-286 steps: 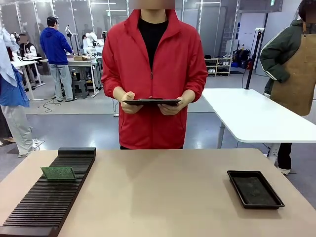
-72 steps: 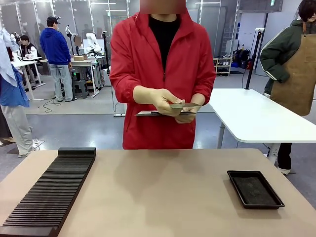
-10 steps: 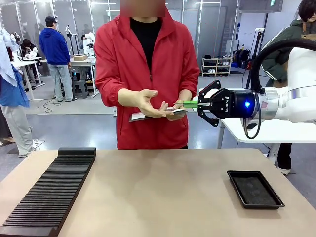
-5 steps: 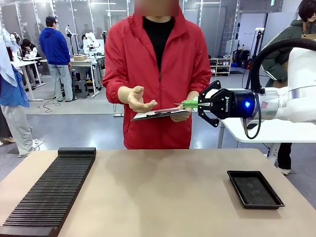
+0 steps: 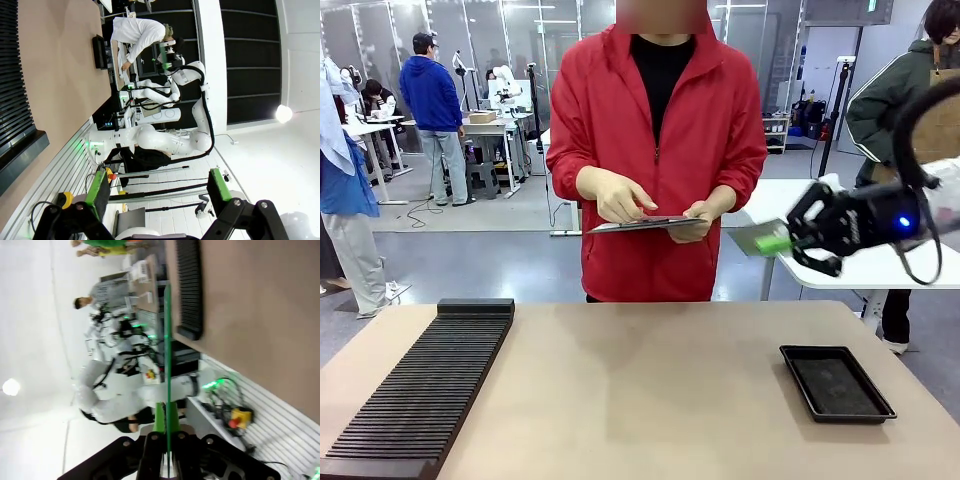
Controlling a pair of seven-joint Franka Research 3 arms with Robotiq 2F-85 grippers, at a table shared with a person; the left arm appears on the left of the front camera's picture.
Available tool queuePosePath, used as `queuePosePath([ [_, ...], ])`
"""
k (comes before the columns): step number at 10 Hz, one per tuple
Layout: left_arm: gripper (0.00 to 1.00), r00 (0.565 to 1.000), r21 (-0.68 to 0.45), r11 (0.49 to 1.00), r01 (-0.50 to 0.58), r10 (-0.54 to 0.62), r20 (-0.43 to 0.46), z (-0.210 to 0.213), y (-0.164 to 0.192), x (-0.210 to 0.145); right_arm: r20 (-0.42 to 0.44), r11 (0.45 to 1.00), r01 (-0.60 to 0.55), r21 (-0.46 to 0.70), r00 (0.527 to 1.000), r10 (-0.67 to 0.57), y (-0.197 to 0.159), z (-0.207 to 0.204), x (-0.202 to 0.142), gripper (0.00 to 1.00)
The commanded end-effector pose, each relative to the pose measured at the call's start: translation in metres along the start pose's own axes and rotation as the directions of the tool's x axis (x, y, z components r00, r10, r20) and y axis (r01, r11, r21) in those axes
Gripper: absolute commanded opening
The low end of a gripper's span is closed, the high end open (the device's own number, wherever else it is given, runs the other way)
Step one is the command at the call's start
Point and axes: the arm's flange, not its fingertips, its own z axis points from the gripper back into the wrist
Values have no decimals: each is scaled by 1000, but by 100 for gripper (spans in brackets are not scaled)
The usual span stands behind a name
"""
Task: Inspect the PCB.
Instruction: Place the Blank PCB in the ESD tray.
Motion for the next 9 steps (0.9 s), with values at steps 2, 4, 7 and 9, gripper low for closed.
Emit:
queuePosePath([
  [2, 100, 1000, 1, 1000, -2, 2, -6, 0, -2, -1, -9, 971, -98, -219, 995, 99, -49, 19, -1, 3],
  [4, 100, 1000, 1, 1000, -2, 2, -6, 0, -2, -1, 38, 959, -65, -277, 996, 78, -86, 36, 0, 3],
  [7, 100, 1000, 1, 1000, -2, 2, -6, 0, -2, -1, 138, 921, -13, -390, 988, 72, -113, 41, 0, 3],
  [9, 100, 1000, 1, 1000, -2, 2, -6, 0, -2, -1, 106, 933, -21, -359, 992, 63, -110, 48, 2, 3],
])
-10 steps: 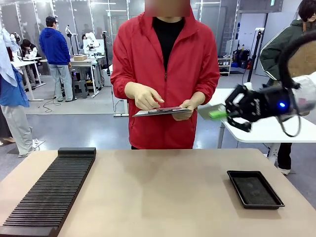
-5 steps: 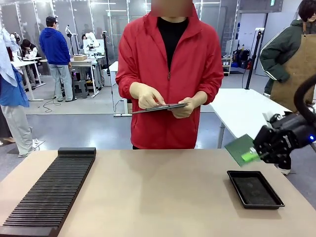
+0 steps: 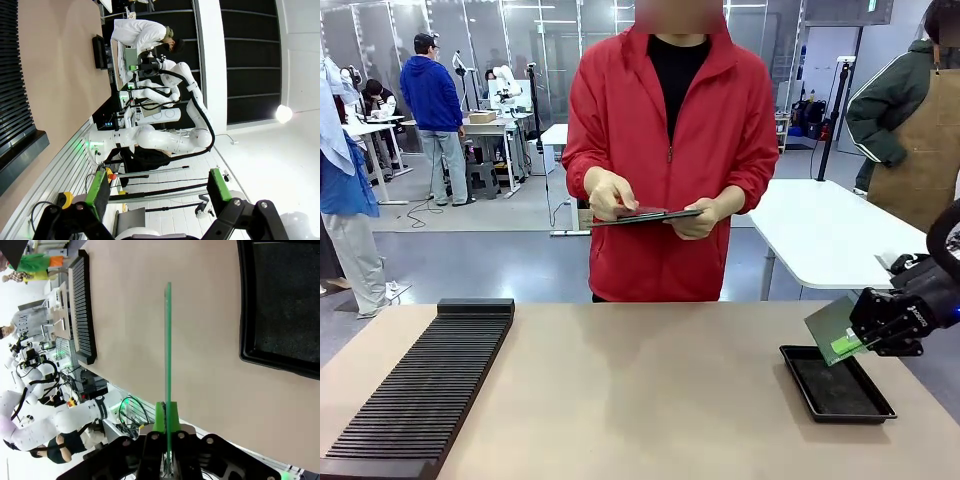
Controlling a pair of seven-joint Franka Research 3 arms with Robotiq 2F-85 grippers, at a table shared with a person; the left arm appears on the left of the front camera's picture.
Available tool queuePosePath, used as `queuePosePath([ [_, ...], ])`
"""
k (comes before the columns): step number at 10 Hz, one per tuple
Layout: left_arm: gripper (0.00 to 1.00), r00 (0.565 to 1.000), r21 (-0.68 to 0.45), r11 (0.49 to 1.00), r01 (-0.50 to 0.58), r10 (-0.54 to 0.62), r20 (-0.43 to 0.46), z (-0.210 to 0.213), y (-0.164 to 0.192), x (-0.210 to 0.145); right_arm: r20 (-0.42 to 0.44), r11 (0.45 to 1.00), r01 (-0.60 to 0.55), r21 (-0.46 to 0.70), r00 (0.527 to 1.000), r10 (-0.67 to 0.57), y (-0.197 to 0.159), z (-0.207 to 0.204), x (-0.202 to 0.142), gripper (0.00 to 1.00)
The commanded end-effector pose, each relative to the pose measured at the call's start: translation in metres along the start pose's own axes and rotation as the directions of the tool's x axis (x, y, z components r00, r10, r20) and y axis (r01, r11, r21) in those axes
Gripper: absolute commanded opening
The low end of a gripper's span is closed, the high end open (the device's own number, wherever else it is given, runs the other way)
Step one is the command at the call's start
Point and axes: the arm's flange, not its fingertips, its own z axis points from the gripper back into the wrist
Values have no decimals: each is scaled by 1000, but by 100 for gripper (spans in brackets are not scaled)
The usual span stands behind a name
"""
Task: Inspect the PCB.
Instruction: Place the Blank PCB in the ESD tray.
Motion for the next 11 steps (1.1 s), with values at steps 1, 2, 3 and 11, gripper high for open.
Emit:
queuePosePath([
  [1, 100, 1000, 1, 1000, -2, 2, -6, 0, -2, -1, -23, 1000, -3, 18, 1000, 4, 4, 3, -1, 3],
  [2, 100, 1000, 1, 1000, -2, 2, -6, 0, -2, -1, -23, 1000, -3, 18, 1000, 4, 4, 3, -1, 3],
  [3, 100, 1000, 1, 1000, -2, 2, -6, 0, -2, -1, -23, 1000, -3, 18, 1000, 4, 4, 3, -1, 3],
  [11, 100, 1000, 1, 1000, -2, 2, -6, 0, -2, -1, -30, 965, -26, -263, 999, 19, -49, -48, 46, 3],
])
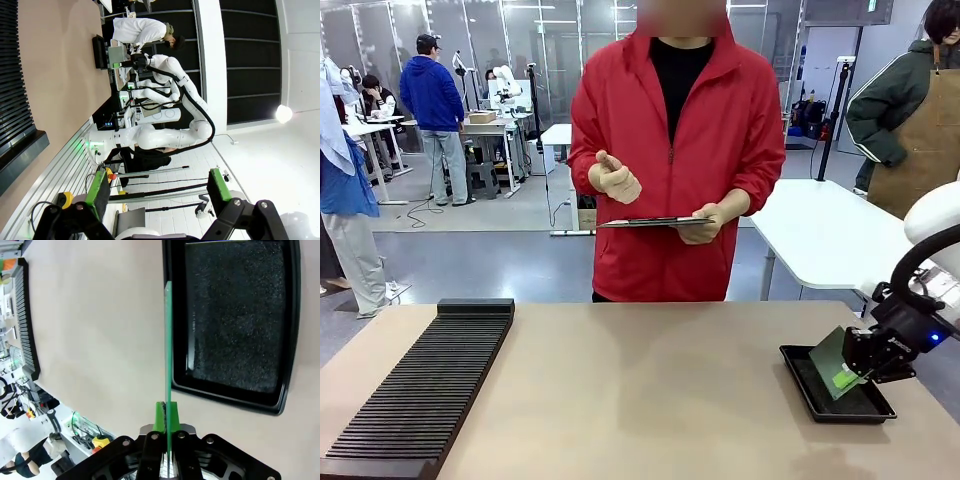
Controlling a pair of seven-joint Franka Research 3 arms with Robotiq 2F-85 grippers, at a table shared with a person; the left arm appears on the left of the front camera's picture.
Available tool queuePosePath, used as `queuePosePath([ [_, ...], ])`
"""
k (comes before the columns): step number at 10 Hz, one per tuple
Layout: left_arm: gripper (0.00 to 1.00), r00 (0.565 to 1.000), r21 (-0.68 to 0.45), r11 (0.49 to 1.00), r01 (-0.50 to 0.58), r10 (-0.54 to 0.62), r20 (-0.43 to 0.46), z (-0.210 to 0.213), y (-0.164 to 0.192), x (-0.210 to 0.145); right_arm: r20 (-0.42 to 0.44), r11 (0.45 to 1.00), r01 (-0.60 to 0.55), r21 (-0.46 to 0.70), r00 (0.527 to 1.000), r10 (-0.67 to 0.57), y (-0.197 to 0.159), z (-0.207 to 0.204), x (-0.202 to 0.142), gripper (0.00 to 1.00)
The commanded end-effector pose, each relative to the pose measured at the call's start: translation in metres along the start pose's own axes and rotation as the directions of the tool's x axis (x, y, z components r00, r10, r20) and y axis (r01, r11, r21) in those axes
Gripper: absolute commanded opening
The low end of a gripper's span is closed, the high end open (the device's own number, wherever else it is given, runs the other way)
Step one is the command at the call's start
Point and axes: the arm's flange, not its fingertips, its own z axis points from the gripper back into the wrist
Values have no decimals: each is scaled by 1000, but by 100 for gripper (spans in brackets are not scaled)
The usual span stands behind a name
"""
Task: Inspect the PCB.
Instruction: Place the Blank PCB in the ESD tray.
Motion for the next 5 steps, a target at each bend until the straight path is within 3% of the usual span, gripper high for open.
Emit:
queuePosePath([
  [1, 100, 1000, 1, 1000, -2, 2, -6, 0, -2, -1, -11, 1000, -14, -21, 1000, 13, -1, -9, 17, 3],
  [5, 100, 1000, 1, 1000, -2, 2, -6, 0, -2, -1, -2, 999, 0, -41, 1000, 0, -11, -30, 43, 3],
])
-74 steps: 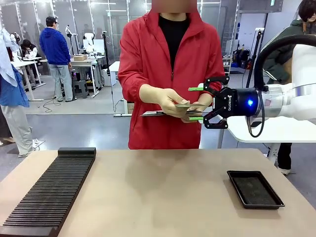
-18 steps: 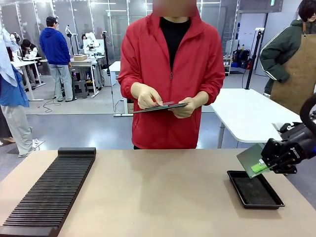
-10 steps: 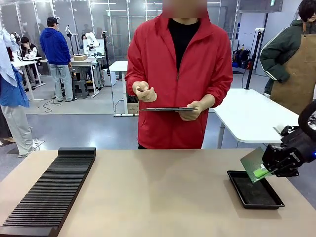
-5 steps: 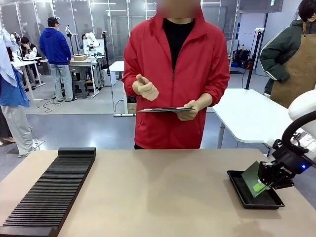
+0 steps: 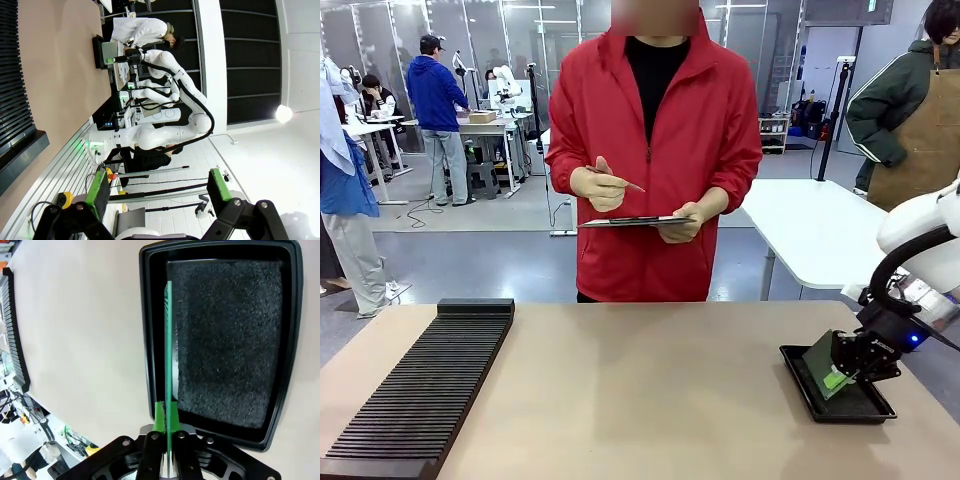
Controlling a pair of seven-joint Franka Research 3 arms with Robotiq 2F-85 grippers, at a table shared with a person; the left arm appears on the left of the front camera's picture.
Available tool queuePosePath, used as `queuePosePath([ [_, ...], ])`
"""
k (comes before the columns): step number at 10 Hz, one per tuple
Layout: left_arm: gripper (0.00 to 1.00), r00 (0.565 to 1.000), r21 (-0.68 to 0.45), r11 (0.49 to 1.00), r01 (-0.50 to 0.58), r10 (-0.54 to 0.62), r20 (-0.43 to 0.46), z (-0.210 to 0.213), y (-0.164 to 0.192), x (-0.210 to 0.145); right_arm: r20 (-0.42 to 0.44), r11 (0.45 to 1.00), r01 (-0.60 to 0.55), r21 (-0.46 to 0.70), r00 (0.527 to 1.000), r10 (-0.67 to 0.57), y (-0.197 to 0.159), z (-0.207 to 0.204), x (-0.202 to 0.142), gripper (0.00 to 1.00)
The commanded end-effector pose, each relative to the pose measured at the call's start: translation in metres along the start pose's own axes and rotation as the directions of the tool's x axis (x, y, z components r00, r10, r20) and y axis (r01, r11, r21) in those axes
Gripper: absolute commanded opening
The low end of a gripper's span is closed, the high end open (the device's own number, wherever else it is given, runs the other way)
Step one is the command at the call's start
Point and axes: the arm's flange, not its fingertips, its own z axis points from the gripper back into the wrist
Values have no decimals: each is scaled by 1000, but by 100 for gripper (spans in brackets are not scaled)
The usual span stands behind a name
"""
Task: Inspect the PCB.
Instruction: Place the Blank PCB in the ESD tray.
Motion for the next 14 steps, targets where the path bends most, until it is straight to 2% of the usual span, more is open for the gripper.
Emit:
queuePosePath([
  [1, 100, 1000, 1, 1000, -2, 2, -6, 0, -2, -1, 2, 1000, -8, 0, 1000, 8, -2, -12, 18, 3],
  [6, 100, 1000, 1, 1000, -2, 2, -6, 0, -2, -1, 11, 999, 9, -33, 1000, -9, -1, -25, 30, 3],
  [7, 100, 1000, 1, 1000, -2, 2, -6, 0, -2, -1, 14, 999, 11, -36, 1000, -11, 0, -26, 29, 17],
  [8, 100, 1000, 1, 1000, -2, 2, -6, 0, -2, -1, 47, 997, 27, -71, 999, -24, 1, -24, 27, 25],
  [10, 100, 1000, 1, 1000, -2, 2, -6, 0, -2, -1, 50, 996, 25, -84, 999, -20, 4, -23, 22, 50],
  [13, 100, 1000, 1, 1000, -2, 2, -6, 0, -2, -1, 68, 986, 50, -159, 997, -39, 7, -15, 9, 92],
  [14, 100, 1000, 1, 1000, -2, 2, -6, 0, -2, -1, 75, 981, 65, -181, 996, -53, 8, -10, 6, 100],
])
